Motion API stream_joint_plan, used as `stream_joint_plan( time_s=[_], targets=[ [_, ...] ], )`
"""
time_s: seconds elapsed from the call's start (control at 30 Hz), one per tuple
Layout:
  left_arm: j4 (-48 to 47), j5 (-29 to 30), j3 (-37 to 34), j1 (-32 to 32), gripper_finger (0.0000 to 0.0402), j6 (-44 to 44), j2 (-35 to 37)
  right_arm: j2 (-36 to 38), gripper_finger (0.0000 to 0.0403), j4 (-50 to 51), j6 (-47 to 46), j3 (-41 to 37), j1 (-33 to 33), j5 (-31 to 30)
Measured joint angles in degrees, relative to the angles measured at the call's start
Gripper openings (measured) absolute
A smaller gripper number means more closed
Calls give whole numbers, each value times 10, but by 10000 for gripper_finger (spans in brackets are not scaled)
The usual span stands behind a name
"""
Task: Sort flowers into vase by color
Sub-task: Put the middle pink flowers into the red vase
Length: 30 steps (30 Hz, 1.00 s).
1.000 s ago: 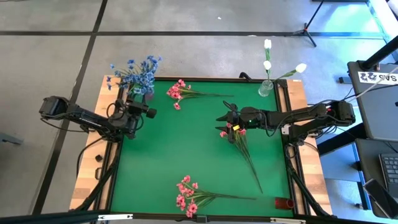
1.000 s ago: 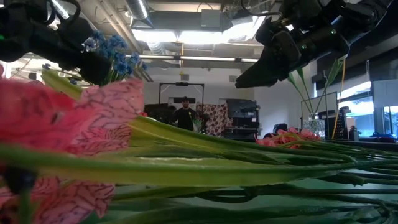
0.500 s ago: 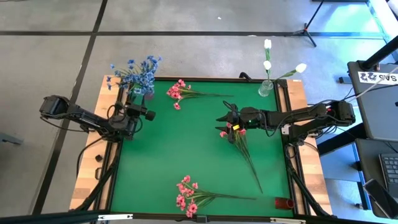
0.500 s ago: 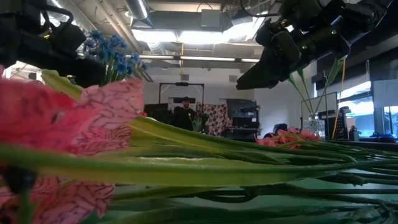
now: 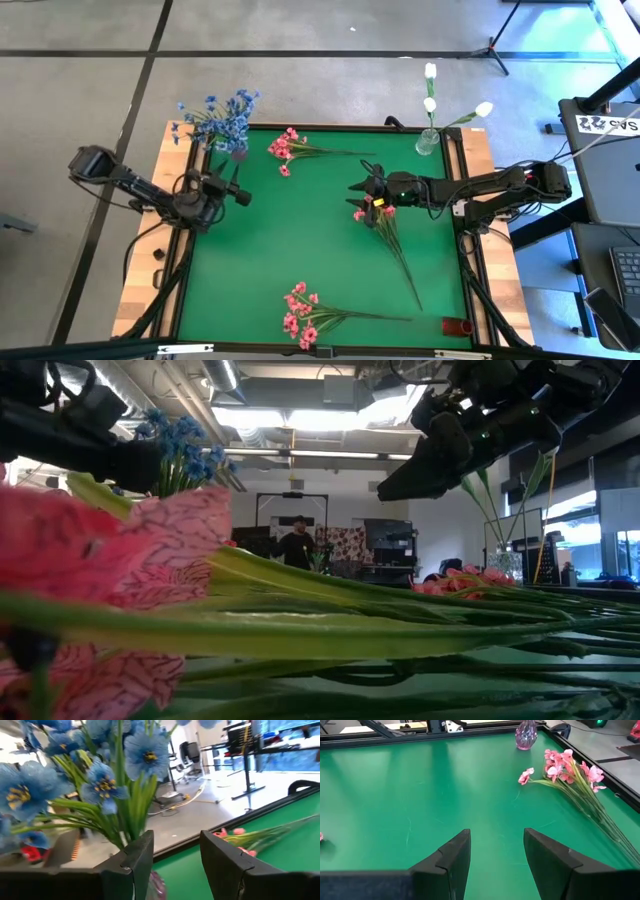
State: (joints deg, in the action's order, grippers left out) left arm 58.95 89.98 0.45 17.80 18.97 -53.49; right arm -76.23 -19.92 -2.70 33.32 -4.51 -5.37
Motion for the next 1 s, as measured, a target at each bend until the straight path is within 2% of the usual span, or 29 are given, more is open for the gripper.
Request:
stream_joint_plan(
  time_s=[0.2,0.43,0.53,0.67,0.77,0.9,1.0],
  targets=[
    [-46,0,0,52,155,-102,0,0,182,-17,0,0,0,-2],
    [-46,-6,0,141,155,-203,0,0,182,-21,-21,0,0,3],
    [-45,-74,0,179,155,-264,0,0,182,33,-80,21,0,-24],
    [-46,-199,0,193,155,-399,-2,0,182,176,-129,86,1,-63],
    [-63,-298,0,193,155,-486,-2,-4,182,287,-226,129,0,-86],
    [-79,-391,0,193,155,-602,-2,-4,182,457,-368,160,15,-49],
    [-79,-417,1,193,155,-677,-2,-4,182,548,-468,166,55,-25]
  ],
)
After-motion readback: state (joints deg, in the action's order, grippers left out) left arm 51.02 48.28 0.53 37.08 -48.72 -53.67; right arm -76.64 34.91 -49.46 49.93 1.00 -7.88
